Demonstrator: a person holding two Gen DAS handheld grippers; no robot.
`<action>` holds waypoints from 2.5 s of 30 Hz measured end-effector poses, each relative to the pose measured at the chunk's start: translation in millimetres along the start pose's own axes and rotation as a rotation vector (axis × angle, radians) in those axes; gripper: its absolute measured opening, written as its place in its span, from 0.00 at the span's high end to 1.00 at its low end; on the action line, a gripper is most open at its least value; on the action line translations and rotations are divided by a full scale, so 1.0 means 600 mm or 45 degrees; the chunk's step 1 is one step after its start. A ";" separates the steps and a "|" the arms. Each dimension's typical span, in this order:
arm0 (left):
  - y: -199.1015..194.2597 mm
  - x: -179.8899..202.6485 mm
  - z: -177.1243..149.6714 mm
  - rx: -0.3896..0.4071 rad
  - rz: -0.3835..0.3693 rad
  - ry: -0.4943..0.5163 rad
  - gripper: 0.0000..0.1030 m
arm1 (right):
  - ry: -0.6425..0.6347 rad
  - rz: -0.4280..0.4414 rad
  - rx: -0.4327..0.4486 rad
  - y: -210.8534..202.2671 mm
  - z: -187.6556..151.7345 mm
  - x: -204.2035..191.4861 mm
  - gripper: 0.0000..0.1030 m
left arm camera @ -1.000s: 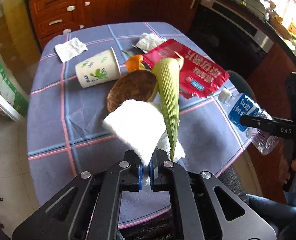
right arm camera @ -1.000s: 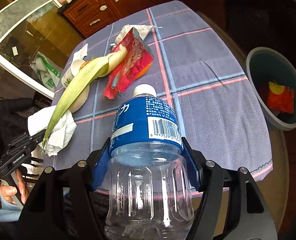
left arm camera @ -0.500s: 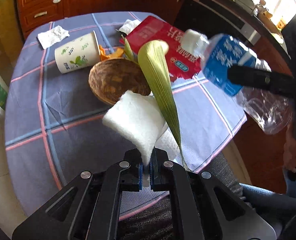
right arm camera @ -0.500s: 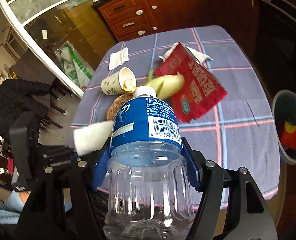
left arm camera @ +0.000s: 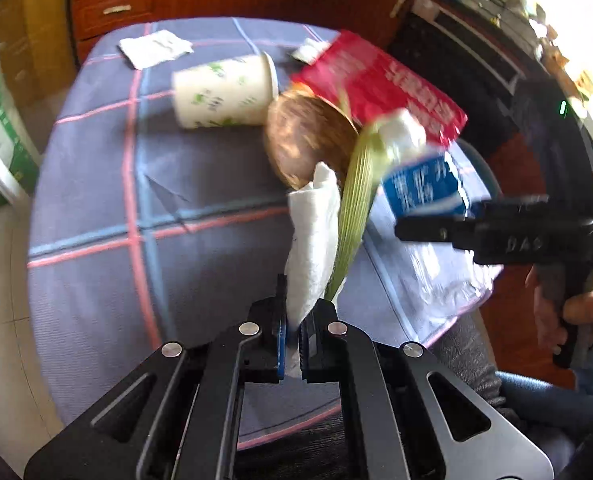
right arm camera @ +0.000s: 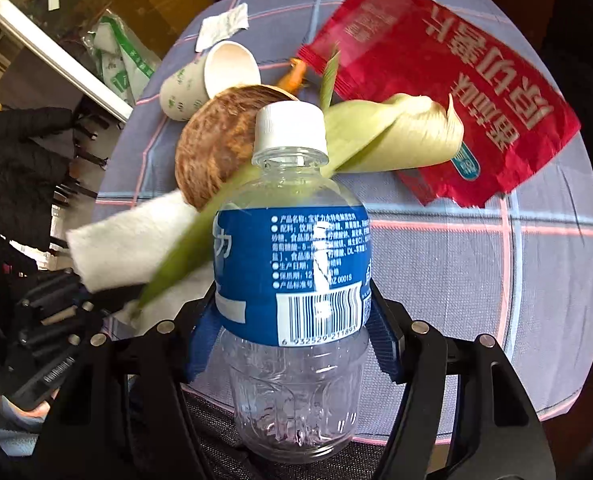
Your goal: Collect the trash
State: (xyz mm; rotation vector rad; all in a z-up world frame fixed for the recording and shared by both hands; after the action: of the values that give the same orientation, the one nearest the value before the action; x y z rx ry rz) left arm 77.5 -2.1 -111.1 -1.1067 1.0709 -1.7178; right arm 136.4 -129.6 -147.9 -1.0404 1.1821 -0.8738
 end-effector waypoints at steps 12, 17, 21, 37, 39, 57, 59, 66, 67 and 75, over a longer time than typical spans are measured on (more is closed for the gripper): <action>-0.063 0.002 0.022 0.075 0.034 0.066 0.94 | 0.035 -0.020 -0.019 0.018 -0.012 0.010 0.39; -0.024 -0.048 0.012 -0.045 0.053 -0.064 0.90 | 0.030 -0.025 -0.023 0.014 -0.028 0.019 0.39; -0.085 -0.069 0.025 0.081 0.110 -0.080 0.44 | 0.037 -0.022 -0.011 0.006 -0.029 0.029 0.39; -0.003 0.083 0.088 -0.065 0.098 0.272 0.38 | 0.132 -0.126 0.030 -0.003 -0.035 0.074 0.39; 0.005 0.068 0.074 -0.080 0.051 0.213 0.38 | 0.180 -0.135 0.050 -0.011 -0.036 0.096 0.39; 0.021 0.017 -0.007 -0.153 -0.001 0.116 0.36 | 0.101 0.012 0.288 -0.125 0.028 0.004 0.29; 0.017 0.008 -0.009 -0.148 0.010 0.114 0.36 | 0.046 0.040 0.201 -0.095 0.049 -0.034 0.26; 0.050 -0.006 -0.023 -0.192 0.026 0.108 0.36 | 0.109 -0.104 0.029 0.010 0.081 -0.041 0.25; 0.054 -0.003 -0.023 -0.191 0.021 0.112 0.37 | 0.120 -0.110 0.024 0.016 0.085 -0.040 0.25; 0.042 0.001 -0.015 -0.115 0.045 0.148 0.94 | 0.073 -0.065 0.041 0.024 0.086 -0.052 0.84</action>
State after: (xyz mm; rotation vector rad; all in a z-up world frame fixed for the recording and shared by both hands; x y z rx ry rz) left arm 73.6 -8.7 -136.6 -1.0472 1.2437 -1.7379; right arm 181.3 -87.3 -149.0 -1.0290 1.1895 -0.9652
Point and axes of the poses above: each gripper's, at about its wrist camera, not at the fingertips, and y roughly the way its jaws point, x to its right, z to its top, the point moved 8 cm from there along y, roughly the way its jaws point, and after that the axes turned 14 degrees about -x, right-handed, at the moved point
